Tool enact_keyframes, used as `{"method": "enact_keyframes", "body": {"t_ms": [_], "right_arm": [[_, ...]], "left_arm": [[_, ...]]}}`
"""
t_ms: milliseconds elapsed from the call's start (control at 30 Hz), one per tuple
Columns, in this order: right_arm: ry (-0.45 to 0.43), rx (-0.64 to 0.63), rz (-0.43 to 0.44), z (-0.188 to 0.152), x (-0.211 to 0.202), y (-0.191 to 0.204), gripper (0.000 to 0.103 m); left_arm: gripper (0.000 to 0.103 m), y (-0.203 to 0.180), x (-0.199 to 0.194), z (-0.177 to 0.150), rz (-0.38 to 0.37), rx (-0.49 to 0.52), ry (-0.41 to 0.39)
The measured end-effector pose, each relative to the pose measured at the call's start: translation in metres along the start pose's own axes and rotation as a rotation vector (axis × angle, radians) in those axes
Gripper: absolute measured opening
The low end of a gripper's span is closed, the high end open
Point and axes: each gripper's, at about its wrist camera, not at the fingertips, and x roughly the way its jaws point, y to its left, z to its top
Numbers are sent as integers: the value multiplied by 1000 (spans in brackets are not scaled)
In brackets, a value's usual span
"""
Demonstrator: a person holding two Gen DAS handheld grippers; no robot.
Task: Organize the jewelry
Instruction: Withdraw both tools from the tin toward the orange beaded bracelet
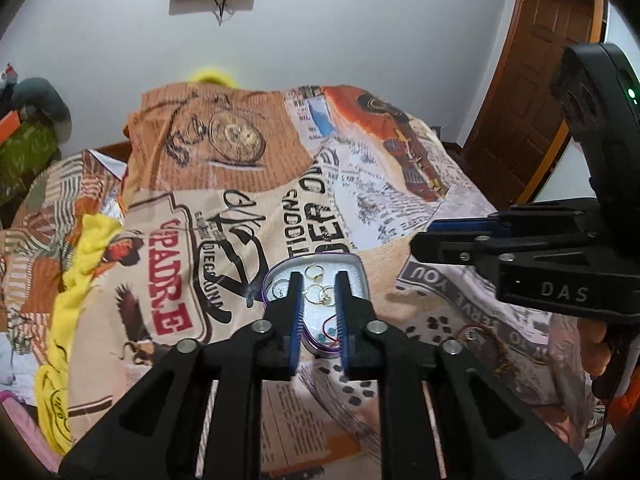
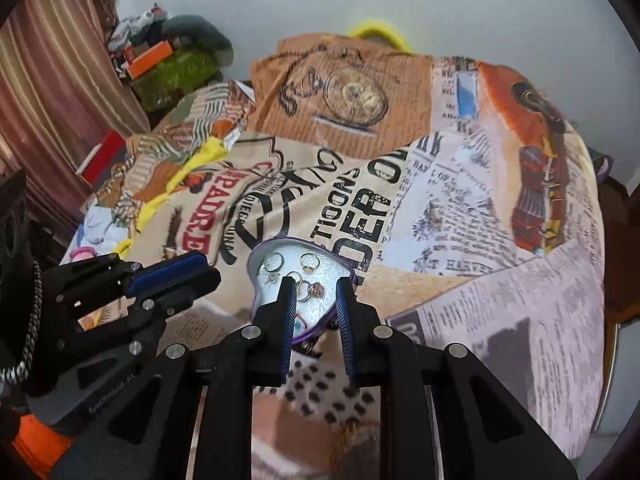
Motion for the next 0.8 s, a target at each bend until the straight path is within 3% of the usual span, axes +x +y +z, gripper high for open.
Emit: {"method": "enact_keyframes", "body": {"t_ms": [167, 300, 367, 800], "right_arm": [[-58, -14, -40, -16, -33, 3, 18], [-101, -9, -68, -32, -56, -1, 35], [-123, 8, -84, -39, -65, -7, 35], [-96, 52, -138, -91, -71, -51, 35]], "left_arm": [[23, -17, -28, -1, 6, 33, -30], [27, -33, -38, -5, -3, 58, -32], [29, -42, -38, -8, -11, 68, -26], [29, -95, 17, -38, -70, 119, 138]]}}
